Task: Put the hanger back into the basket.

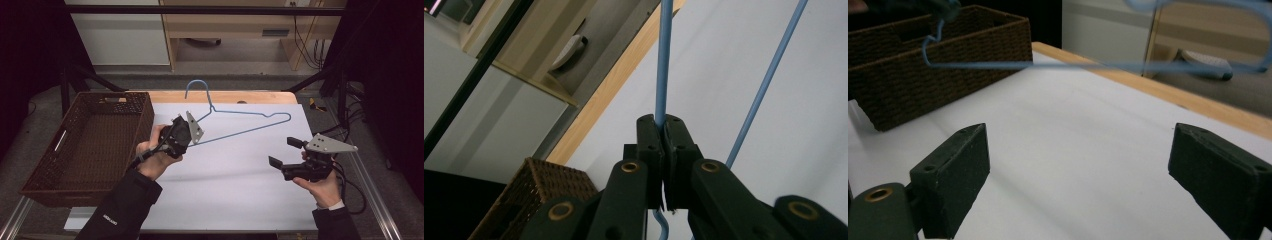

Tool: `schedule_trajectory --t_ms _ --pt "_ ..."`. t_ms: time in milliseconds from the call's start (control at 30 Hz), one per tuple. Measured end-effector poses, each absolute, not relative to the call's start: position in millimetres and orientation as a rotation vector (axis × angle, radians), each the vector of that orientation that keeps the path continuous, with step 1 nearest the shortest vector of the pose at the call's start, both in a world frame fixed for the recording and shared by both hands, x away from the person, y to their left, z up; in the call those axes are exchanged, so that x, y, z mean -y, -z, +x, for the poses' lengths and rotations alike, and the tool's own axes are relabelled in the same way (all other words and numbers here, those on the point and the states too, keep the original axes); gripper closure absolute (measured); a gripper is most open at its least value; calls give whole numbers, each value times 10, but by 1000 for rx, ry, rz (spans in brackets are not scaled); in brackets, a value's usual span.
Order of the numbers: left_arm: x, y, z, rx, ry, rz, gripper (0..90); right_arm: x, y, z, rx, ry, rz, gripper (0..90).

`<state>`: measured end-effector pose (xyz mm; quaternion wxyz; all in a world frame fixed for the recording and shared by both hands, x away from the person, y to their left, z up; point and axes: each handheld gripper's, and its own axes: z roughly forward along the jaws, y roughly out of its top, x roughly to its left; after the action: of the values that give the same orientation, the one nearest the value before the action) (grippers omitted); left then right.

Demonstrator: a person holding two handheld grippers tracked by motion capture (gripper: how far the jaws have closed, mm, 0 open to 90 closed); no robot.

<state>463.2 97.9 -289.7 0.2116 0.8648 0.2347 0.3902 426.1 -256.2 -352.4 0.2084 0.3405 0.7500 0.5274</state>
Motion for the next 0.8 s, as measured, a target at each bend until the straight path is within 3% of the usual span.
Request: schedule_trajectory --t_ms 533,800 --pt "-1524 2556 4812 -813 -837 2428 876 2552 3864 4323 -2137 -1435 1023 104" --pt "-1872 2427 4777 -938 -925 2391 876 2535 3931 4331 -2140 -1425 1034 93"
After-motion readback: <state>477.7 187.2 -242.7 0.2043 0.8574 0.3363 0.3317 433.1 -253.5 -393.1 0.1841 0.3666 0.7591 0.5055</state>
